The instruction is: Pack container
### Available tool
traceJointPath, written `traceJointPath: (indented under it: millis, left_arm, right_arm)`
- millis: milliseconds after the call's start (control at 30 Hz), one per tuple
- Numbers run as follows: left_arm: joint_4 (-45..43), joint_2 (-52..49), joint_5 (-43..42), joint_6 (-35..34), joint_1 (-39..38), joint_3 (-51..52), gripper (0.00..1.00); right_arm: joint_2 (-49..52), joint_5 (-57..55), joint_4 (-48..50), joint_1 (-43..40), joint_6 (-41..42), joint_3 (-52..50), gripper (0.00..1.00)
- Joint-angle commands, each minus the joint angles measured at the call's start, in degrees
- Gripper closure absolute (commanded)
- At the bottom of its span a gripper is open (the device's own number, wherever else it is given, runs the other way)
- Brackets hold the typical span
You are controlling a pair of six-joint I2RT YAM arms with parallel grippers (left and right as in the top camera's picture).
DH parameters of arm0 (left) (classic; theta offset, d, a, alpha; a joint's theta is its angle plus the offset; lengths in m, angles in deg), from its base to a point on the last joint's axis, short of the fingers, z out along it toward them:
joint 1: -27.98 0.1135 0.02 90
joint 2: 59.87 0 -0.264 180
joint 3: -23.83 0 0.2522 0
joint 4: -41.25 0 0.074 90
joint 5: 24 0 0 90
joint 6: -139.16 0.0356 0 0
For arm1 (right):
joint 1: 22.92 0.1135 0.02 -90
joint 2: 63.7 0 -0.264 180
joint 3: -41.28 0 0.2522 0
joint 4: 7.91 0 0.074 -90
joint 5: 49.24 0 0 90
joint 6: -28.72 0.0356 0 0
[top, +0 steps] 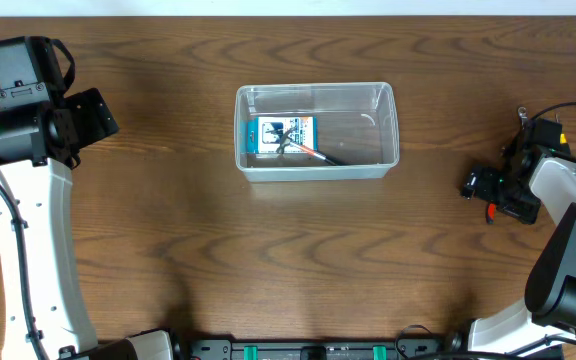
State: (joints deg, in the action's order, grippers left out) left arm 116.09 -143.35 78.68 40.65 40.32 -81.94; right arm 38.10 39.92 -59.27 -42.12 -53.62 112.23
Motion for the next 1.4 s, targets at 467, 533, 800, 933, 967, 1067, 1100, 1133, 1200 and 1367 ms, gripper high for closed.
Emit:
traceJointPath:
  millis: [467,533,800,933,967,1067,1100,1133,1200,1367]
  left_arm:
    - [0.0,-0.1,1.1,0.9,0.2,-0.1,0.02]
    - [0.0,-0.1,1.1,0.9,0.2,-0.1,0.02]
    - [0.0,-0.1,1.1,0.9,0.2,-0.1,0.02]
    - [0.0,-0.1,1.1,0.9,0.2,-0.1,0.02]
    - [0.0,-0.1,1.1,0.9,0.2,-0.1,0.02]
    - [0.0,-0.1,1.1,0.9,0.2,-0.1,0.02]
    - [0.0,-0.1,1.1,0.9,0.2,-0.1,0.02]
    - [0.0,-0.1,1.1,0.9,0.2,-0.1,0.02]
    - [0.0,-0.1,1.1,0.9,0.2,-0.1,0.02]
    - [0.0,-0.1,1.1,0.9,0.2,-0.1,0.02]
  right_arm:
    - [0.5,0.3,1.0,-0.2,-0.4,-2.8,0.06]
    - [0.5,0.3,1.0,-0.2,-0.4,-2.8,0.06]
    - [0.5,0.3,1.2,-0.2,-0.4,-2.8,0.09]
    - [0.5,0.3,1.7,-0.2,-0.4,-2.8,0.11]
    - [0.5,0.3,1.9,-0.2,-0.1,-2.8,0.12]
    - [0.5,0.3,2.3,-0.2,1.3,-2.8,0.17]
    - [0.5,0.3,2.3,-0.2,1.8,-2.8,0.18]
    - [0.5,0.3,2.5,-0.2,2.1,-2.8,0.20]
    - [0.5,0.3,2.5,-0.2,2.6,-2.8,0.22]
    - [0.5,0.3,2.4,-0.2,4.4,-2.8,0.36]
